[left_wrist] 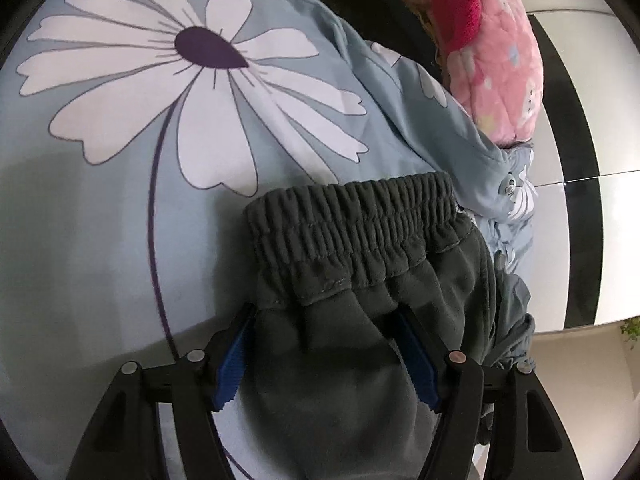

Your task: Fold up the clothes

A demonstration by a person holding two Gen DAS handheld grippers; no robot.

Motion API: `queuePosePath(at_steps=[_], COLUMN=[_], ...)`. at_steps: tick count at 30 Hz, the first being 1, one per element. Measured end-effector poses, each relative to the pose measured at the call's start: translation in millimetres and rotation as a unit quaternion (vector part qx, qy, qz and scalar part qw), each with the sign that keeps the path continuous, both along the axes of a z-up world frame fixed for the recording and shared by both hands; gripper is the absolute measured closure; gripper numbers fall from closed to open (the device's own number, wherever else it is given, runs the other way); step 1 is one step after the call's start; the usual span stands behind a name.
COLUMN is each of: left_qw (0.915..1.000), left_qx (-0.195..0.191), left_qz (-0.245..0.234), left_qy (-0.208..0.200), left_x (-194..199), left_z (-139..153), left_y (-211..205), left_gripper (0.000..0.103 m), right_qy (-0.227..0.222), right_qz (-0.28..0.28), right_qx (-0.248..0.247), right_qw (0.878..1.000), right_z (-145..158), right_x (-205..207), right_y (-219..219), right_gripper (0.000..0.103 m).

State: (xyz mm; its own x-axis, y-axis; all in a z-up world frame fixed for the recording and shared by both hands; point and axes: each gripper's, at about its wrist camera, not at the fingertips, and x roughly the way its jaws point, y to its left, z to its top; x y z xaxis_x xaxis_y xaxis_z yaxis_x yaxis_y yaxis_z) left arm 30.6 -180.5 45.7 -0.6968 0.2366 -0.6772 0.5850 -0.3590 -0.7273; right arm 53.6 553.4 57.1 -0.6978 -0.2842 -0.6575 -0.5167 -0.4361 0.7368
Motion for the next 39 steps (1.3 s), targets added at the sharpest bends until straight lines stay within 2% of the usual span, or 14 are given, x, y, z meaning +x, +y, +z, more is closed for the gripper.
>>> queuePosePath(at_steps=[2,4,7,10,15,19,21,23,26,27,30,32,36,39], left_qw=[1.0000,0.9999,0.9999,0.9996,0.9955,0.9954,0.9951,0.9947,0.9970,0.9977,0.9994,0.9988,0.9988,0.9980], left_qx=[-0.006,-0.008,-0.004,-0.011,-0.036,-0.055,-0.065,-0.073,-0.055,-0.048,-0.024,-0.036,-0.028,-0.033], left_qz=[0.002,0.008,0.016,0.006,-0.025,-0.038,-0.045,-0.051,-0.047,-0.040,-0.019,-0.027,-0.035,-0.043], left_qy=[-0.002,-0.003,0.004,0.027,0.084,0.068,0.060,0.051,-0.028,-0.028,-0.015,-0.020,-0.018,-0.032], left_x=[-4,-5,-3,4,19,41,52,63,72,79,88,84,82,89], left_z=[1,5,15,43,106,92,85,77,24,14,3,6,15,21], left_y=[1,1,0,-4,-15,-27,-33,-39,-42,-43,-46,-44,-47,-48], left_gripper=[0.044,0.055,0.067,0.074,0.075,0.075,0.075,0.075,0.075,0.075,0.074,0.074,0.070,0.061], right_qy=[-0.003,-0.006,-0.003,0.017,0.088,0.123,0.096,0.045,-0.021,-0.022,-0.023,-0.026,-0.030,-0.033], right_qz=[-0.006,-0.009,-0.003,0.016,0.059,0.078,0.081,0.085,0.073,0.065,0.063,0.068,0.075,0.084], right_qx=[0.001,0.003,0.008,0.022,0.035,0.048,0.043,0.032,0.002,-0.004,-0.008,-0.001,0.012,0.028], right_qw=[1.000,1.000,1.000,0.999,0.994,0.988,0.991,0.995,0.997,0.998,0.998,0.997,0.997,0.996], right_z=[2,6,16,38,98,122,98,60,8,0,-6,-5,4,13], right_x=[1,3,1,-1,8,36,47,55,64,69,73,71,67,76], right_y=[1,1,0,-5,-17,-21,-20,-20,-20,-19,-20,-22,-25,-26], right_gripper=[0.028,0.054,0.070,0.077,0.078,0.078,0.078,0.078,0.078,0.078,0.078,0.077,0.072,0.069])
